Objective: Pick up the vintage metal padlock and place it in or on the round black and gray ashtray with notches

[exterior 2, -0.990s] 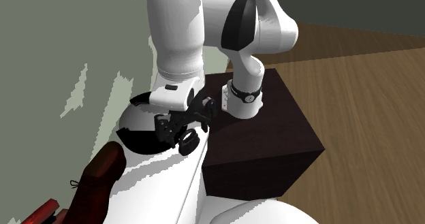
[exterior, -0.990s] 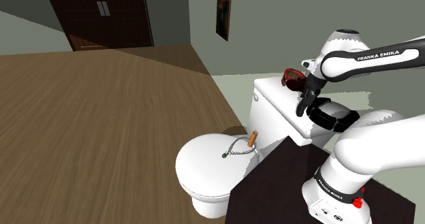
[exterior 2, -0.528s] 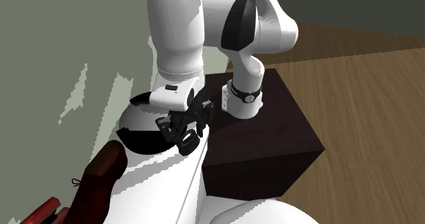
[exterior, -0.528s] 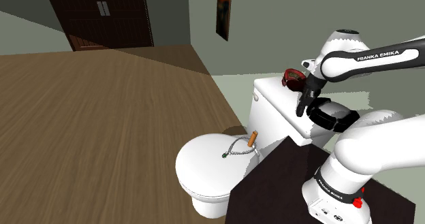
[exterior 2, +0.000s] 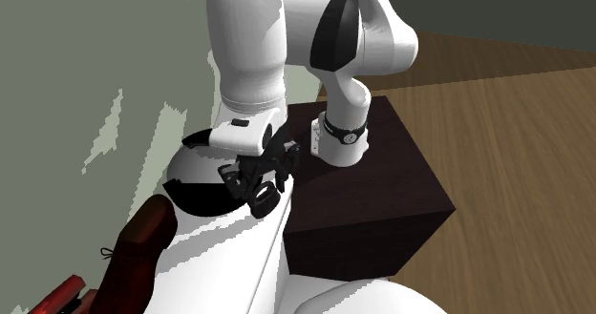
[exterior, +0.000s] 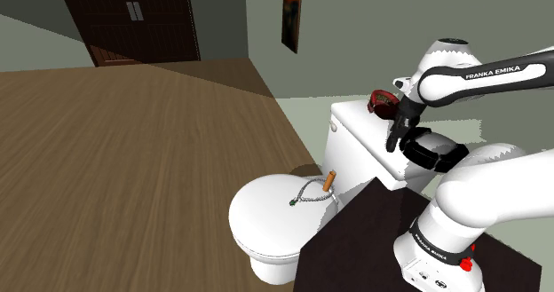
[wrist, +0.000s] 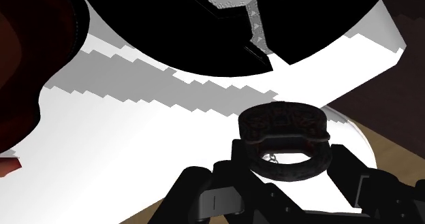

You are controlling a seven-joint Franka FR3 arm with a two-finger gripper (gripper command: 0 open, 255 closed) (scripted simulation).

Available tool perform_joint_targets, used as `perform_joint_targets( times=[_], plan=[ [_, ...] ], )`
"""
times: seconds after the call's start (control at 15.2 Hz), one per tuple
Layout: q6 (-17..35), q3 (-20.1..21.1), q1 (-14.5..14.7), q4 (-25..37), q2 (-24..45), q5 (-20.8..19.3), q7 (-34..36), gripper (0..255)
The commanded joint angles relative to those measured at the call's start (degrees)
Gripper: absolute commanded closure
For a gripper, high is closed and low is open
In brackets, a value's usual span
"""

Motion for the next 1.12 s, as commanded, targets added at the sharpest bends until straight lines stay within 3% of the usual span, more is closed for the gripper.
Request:
perform_joint_targets(
  times=[0.0,1.06],
  plan=[
    [-1.1,0.5,0.0,0.4,-0.6,0.3,-0.1,255],
    [-15.9,7.3,1.1,8.9,-7.1,6.1,-0.5,255]
  ],
)
